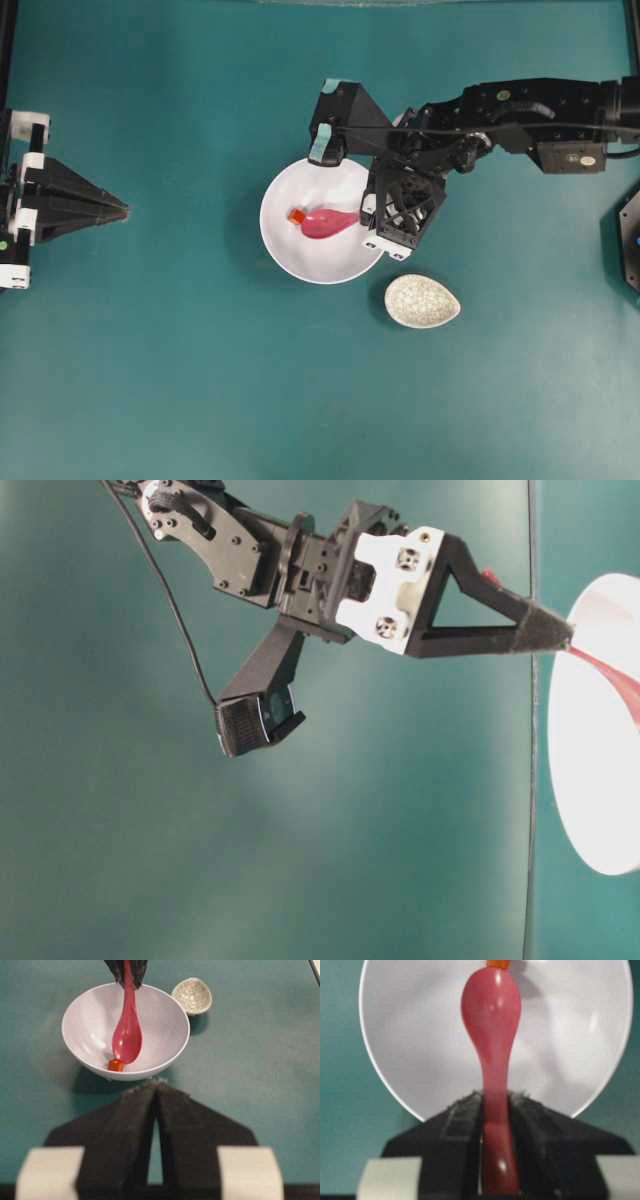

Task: Grip the spoon and scoop the red block from the bowl with right arm.
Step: 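Lower the spoon bowl into the white bowl and push it under the red cube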

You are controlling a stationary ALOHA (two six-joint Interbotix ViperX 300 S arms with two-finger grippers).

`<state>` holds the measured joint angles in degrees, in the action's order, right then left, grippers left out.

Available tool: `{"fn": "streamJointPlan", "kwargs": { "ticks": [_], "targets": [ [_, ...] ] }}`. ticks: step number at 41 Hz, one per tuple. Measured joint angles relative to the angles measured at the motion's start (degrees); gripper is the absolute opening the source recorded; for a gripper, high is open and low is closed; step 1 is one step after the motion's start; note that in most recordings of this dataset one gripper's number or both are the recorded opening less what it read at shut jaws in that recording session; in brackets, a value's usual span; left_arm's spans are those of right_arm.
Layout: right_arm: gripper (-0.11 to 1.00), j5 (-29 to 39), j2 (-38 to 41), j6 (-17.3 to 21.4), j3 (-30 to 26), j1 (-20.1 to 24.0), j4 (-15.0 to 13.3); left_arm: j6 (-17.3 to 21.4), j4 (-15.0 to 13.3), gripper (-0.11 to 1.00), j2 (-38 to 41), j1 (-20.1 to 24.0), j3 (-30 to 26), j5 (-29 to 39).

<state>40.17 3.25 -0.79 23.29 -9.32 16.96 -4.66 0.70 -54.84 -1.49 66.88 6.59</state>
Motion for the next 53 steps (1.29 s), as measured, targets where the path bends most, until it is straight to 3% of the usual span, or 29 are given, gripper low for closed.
{"fn": "streamJointPlan", "kwargs": {
  "ticks": [53],
  "targets": [
    [0.23, -6.4, 0.8, 0.0, 0.0, 0.0, 0.0, 0.1, 0.1, 0.0, -0.2, 0.0, -0.1, -0.1]
  ]
}}
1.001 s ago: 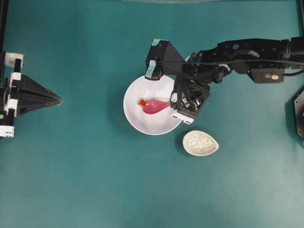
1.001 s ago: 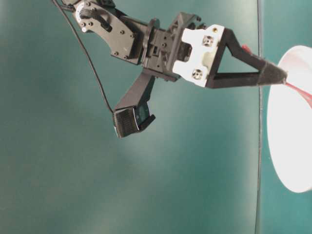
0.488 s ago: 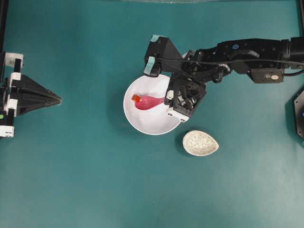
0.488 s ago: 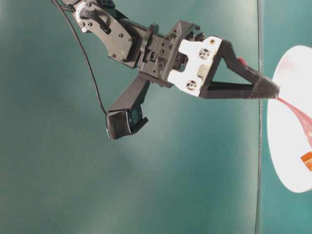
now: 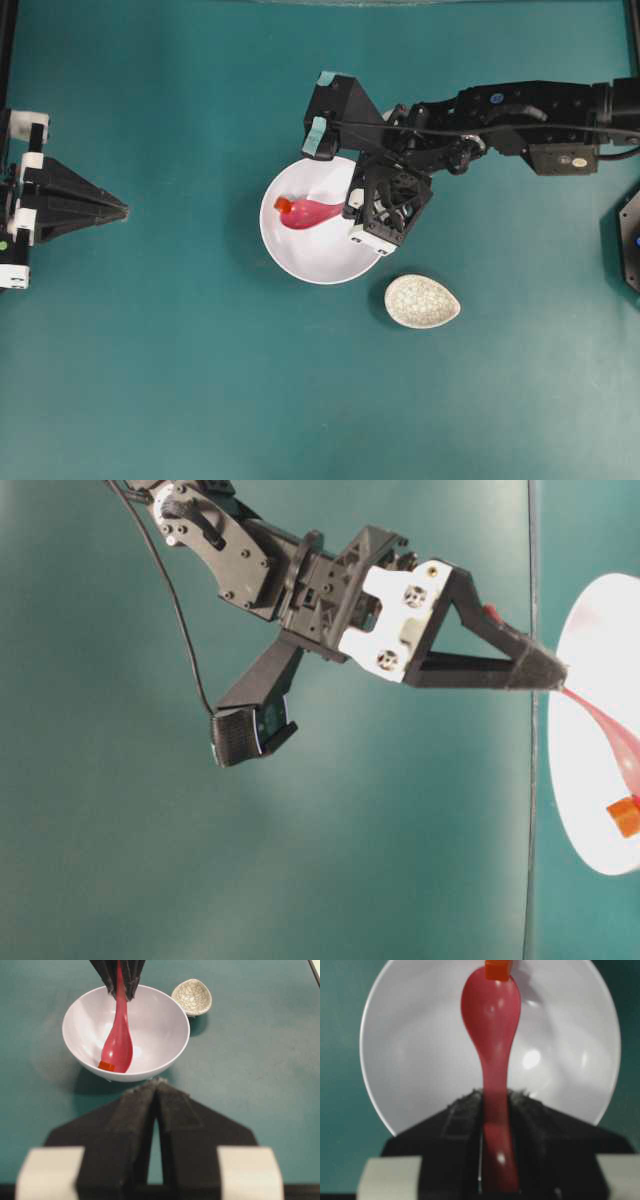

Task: Grip the spoon and scoop the red block from the bowl with right arm.
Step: 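Lower the spoon bowl into the white bowl and push it under the red cube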

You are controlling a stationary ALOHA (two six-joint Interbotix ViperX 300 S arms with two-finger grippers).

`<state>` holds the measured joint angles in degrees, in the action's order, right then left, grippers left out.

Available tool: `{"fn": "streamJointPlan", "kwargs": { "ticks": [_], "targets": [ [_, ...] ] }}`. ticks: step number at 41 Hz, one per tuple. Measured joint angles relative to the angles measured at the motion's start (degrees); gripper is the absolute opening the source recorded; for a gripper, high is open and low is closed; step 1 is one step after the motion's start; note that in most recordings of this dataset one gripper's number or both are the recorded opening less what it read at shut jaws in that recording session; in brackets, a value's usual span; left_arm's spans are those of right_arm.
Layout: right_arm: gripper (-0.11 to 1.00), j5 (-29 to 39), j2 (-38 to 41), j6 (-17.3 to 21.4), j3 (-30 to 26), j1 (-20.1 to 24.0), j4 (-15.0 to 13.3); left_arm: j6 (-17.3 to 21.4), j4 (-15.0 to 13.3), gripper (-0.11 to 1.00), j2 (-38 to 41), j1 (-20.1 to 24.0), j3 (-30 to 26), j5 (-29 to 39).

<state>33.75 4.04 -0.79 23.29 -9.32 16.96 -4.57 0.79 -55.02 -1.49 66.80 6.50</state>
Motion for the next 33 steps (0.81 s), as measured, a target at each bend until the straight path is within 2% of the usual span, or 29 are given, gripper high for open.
{"fn": "streamJointPlan", "kwargs": {
  "ticks": [33],
  "targets": [
    [0.23, -4.2, -2.6, 0.0, 2.2, 0.0, 0.0, 0.1, 0.0, 0.0, 0.0, 0.0, 0.1, 0.1]
  ]
}}
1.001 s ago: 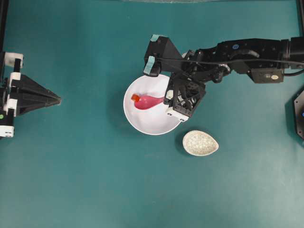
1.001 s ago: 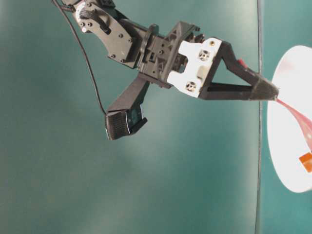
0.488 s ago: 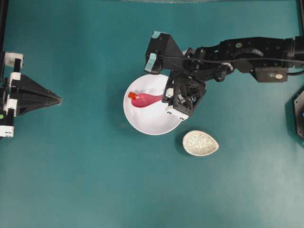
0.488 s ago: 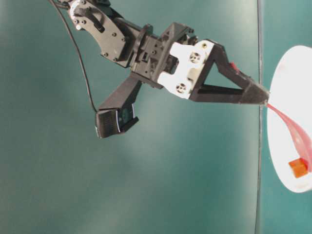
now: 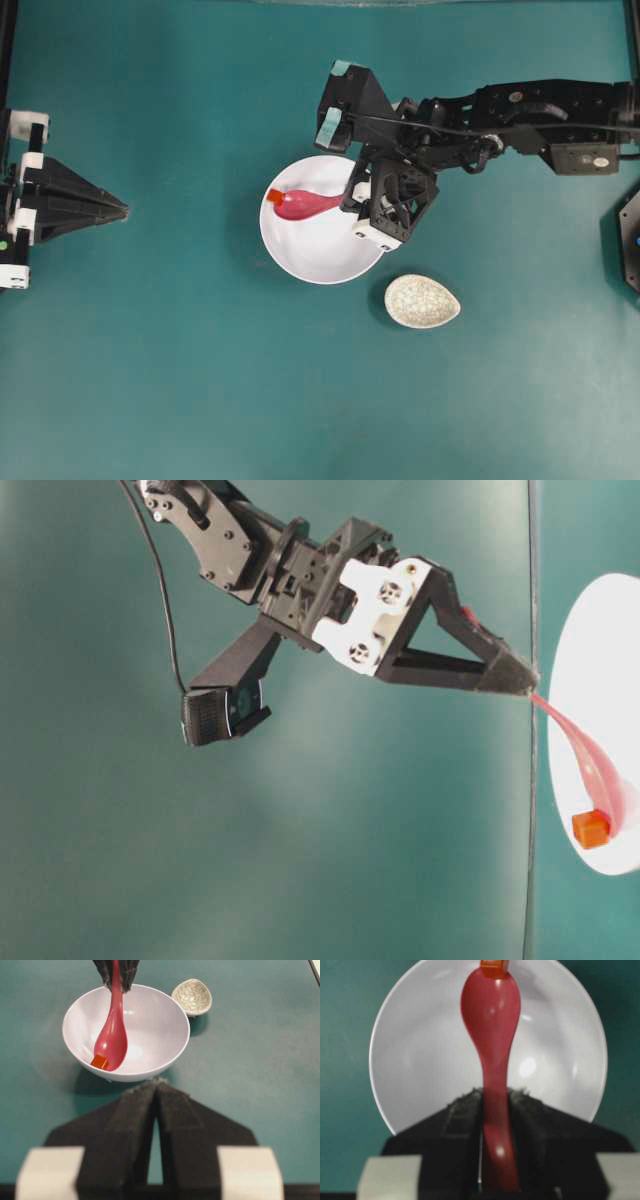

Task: Grip the spoon and scoop the red block from the bowl with right arm.
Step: 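Lower the spoon bowl into the white bowl and push it under the red cube, then tilt and raise the spoon with the cube on it, pulling right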

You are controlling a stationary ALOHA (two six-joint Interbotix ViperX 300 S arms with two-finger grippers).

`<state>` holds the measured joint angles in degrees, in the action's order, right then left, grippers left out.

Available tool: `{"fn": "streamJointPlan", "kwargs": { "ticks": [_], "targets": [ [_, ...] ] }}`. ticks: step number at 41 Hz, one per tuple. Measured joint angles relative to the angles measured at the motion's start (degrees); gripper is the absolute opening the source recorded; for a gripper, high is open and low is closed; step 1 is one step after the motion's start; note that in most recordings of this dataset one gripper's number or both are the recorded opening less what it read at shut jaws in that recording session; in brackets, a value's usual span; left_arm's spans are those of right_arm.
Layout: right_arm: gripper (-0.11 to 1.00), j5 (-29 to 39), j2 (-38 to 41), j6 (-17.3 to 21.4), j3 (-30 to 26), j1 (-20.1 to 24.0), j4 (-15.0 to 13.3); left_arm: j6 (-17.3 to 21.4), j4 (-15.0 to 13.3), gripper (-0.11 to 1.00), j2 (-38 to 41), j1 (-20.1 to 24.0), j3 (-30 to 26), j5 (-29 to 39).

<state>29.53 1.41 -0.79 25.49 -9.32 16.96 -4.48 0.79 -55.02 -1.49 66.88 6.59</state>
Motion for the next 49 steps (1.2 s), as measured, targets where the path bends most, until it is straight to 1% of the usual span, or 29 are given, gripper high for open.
{"fn": "streamJointPlan", "kwargs": {
  "ticks": [25, 35, 49],
  "targets": [
    [0.23, -3.3, -0.5, 0.0, 1.8, 0.0, 0.1, 0.0, 0.0, 0.0, 0.0, 0.0, 0.0, 0.0],
    [0.23, -6.4, -4.0, 0.0, 6.4, 0.4, 0.4, 0.0, 0.0, 0.0, 0.0, 0.0, 0.0, 0.0],
    [0.23, -16.4, -9.6, -0.1, 13.8, 2.4, 0.4, 0.0, 0.1, 0.0, 0.0, 0.5, -0.1, 0.0]
  ]
}}
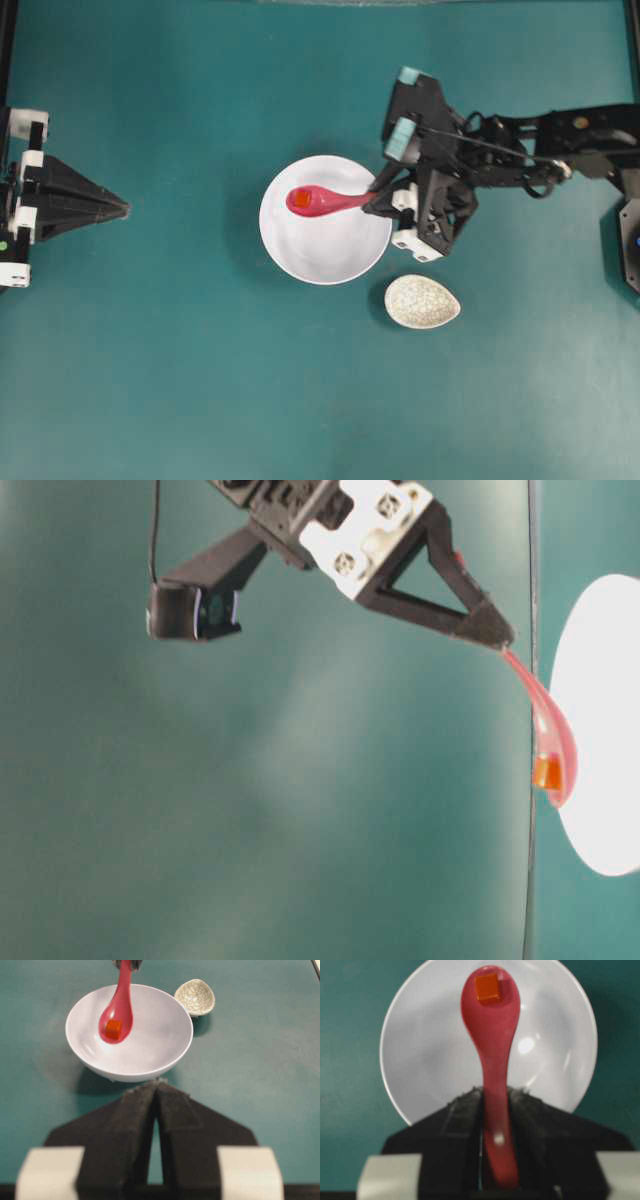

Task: Grip the spoon and scoop the red block from the bowl with right arm.
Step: 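Tilt and raise the spoon with the cube on it, pulling right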

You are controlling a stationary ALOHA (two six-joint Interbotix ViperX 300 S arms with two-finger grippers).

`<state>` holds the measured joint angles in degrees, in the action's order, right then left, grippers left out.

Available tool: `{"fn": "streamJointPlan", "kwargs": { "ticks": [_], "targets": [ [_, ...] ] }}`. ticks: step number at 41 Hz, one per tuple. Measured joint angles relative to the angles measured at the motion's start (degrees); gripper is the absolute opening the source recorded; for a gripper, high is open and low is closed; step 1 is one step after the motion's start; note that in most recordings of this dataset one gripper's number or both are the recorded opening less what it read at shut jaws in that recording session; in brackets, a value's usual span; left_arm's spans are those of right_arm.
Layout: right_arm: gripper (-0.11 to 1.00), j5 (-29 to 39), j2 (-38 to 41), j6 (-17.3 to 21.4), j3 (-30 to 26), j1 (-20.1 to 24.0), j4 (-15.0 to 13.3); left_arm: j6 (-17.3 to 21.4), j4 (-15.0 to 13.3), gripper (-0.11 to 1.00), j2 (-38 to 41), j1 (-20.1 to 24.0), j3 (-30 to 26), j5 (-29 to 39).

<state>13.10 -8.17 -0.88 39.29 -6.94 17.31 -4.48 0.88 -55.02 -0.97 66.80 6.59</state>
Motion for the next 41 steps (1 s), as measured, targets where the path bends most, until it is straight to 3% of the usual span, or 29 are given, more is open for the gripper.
{"fn": "streamJointPlan", "kwargs": {
  "ticks": [18, 41],
  "targets": [
    [0.23, -7.8, -2.9, 0.1, 6.9, 1.7, 0.0, 0.0, 0.0, 0.0, -0.1, 0.2, 0.1, 0.0],
    [0.23, -13.1, -2.9, 0.1, 10.1, 2.5, 0.1, -0.1, -0.1, 0.0, -0.3, 0.2, 0.0, -0.1]
  ]
}}
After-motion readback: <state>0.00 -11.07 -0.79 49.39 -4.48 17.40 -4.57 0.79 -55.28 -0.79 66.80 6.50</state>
